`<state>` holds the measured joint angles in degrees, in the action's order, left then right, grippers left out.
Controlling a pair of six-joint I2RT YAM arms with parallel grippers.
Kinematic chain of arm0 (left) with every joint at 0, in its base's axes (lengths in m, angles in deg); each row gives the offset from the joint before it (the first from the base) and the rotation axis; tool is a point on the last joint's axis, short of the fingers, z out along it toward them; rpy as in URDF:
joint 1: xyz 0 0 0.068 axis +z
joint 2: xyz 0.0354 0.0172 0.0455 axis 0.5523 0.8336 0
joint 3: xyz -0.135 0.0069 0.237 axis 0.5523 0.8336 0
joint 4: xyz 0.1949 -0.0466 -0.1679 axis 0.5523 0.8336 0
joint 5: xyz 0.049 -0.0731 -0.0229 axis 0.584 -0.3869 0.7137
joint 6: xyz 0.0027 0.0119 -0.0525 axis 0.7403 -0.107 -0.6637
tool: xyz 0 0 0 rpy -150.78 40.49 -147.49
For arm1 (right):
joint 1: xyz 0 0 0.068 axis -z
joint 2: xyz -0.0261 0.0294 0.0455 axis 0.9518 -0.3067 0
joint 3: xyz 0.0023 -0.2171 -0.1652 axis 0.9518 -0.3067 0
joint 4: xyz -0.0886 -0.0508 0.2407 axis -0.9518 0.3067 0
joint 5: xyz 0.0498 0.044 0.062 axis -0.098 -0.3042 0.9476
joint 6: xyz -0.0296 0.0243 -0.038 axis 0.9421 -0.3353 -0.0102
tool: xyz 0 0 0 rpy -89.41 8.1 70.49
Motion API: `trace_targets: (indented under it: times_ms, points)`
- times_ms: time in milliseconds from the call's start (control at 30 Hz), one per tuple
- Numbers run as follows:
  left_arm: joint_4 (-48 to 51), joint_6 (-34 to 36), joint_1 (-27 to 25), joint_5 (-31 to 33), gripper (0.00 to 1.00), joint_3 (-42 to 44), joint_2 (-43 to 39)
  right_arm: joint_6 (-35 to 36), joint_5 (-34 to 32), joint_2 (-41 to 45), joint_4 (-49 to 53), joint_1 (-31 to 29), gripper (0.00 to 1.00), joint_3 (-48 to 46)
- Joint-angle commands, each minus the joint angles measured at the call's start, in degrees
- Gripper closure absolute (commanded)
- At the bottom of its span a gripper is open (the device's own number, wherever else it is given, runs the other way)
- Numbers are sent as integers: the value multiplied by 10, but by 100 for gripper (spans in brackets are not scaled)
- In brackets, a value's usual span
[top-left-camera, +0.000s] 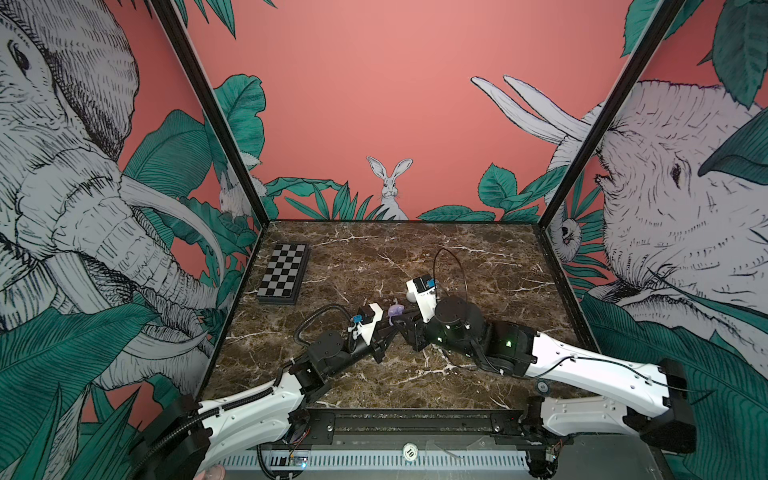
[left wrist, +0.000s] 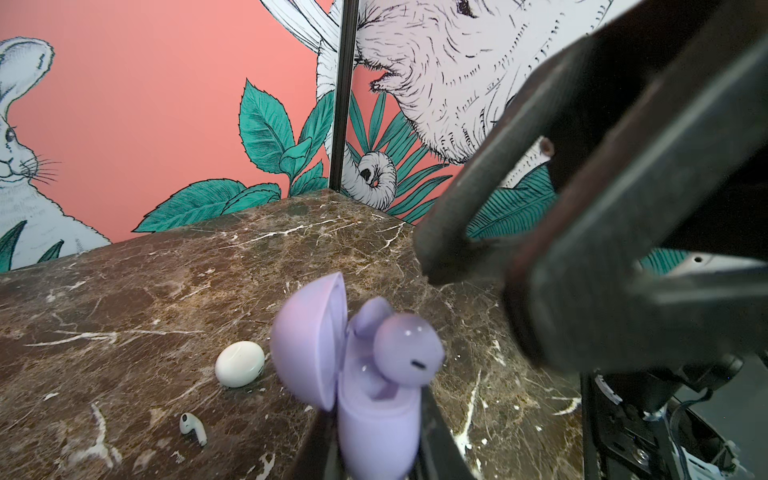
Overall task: Insert the wireless bluetooth earbuds into the charging case
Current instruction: 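Open the right gripper and release the seated lavender earbud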
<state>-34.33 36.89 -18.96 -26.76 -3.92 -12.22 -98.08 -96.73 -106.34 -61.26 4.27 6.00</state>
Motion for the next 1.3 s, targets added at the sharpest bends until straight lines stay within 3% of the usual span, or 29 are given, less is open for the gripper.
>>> trace_targets:
  times_ms: [0,233,1267]
  points:
    - [-17,4,-3,-7,100,-21,-6,-21,4,12,8,1,60,16]
    - [-14,6,-2,-9,100,-25,-5,-44,5,-6,49,1,57,37]
    - [-16,6,-2,-13,100,-24,-1,-59,43,-25,28,1,57,42]
